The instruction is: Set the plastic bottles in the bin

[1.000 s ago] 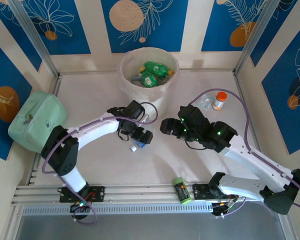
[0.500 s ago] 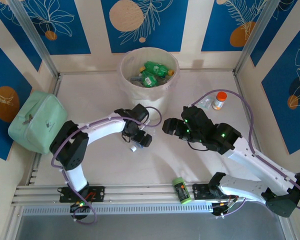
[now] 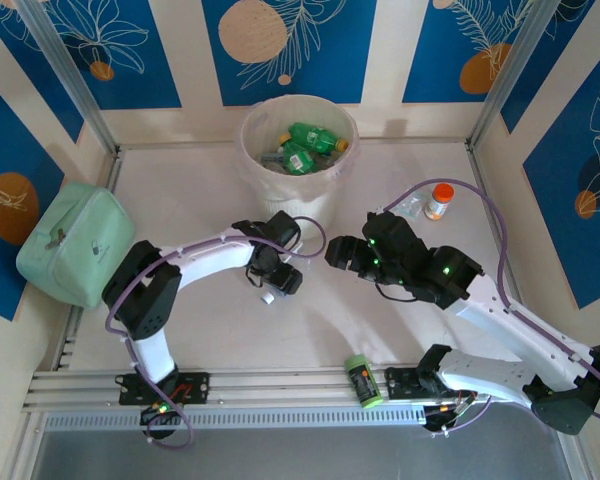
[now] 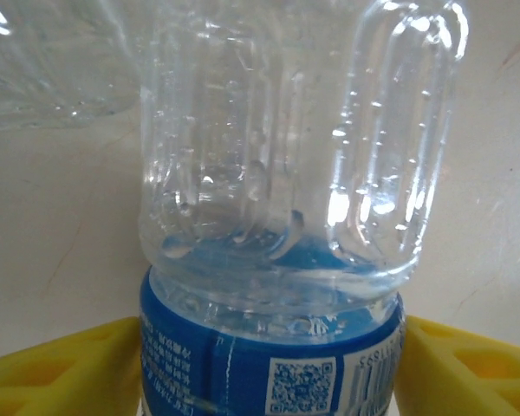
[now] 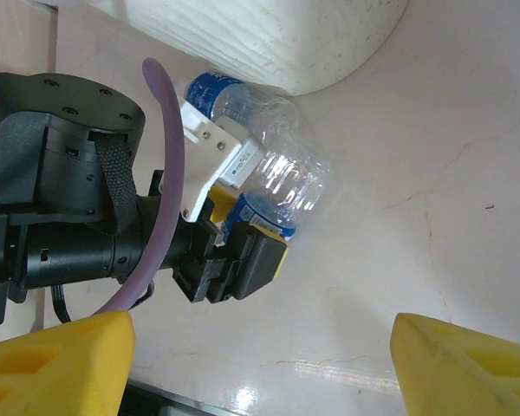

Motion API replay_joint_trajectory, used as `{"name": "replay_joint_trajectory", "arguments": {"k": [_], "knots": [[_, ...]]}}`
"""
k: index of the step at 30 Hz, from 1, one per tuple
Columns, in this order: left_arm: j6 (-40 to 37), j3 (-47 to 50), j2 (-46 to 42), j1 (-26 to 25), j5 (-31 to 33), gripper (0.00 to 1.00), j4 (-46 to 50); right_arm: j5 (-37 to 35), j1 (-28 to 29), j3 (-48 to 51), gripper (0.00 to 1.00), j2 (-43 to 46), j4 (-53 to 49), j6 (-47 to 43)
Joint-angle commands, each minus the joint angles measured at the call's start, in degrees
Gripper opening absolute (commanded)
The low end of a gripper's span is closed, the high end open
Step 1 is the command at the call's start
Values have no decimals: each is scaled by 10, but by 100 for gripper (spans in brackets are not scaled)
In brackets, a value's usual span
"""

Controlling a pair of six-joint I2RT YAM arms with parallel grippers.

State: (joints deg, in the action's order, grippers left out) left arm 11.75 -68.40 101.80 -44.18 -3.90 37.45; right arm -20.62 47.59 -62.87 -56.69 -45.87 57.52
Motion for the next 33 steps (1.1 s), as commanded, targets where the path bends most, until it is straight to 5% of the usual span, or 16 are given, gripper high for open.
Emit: {"name": "replay_joint_trajectory", "arguments": {"k": [1, 16, 23, 33], "knots": [[-3, 9, -10, -7, 0, 66, 6, -11, -3, -6, 78, 9, -9, 8], [16, 43, -133, -29, -13, 55, 27, 38, -71, 2, 78, 35, -5, 11], [25, 25, -244, -30, -108, 55, 19, 199, -180, 12, 78, 36, 39, -9], [9, -45, -296, -29, -227, 55, 29, 267, -154, -59, 85, -30, 67, -43]]}}
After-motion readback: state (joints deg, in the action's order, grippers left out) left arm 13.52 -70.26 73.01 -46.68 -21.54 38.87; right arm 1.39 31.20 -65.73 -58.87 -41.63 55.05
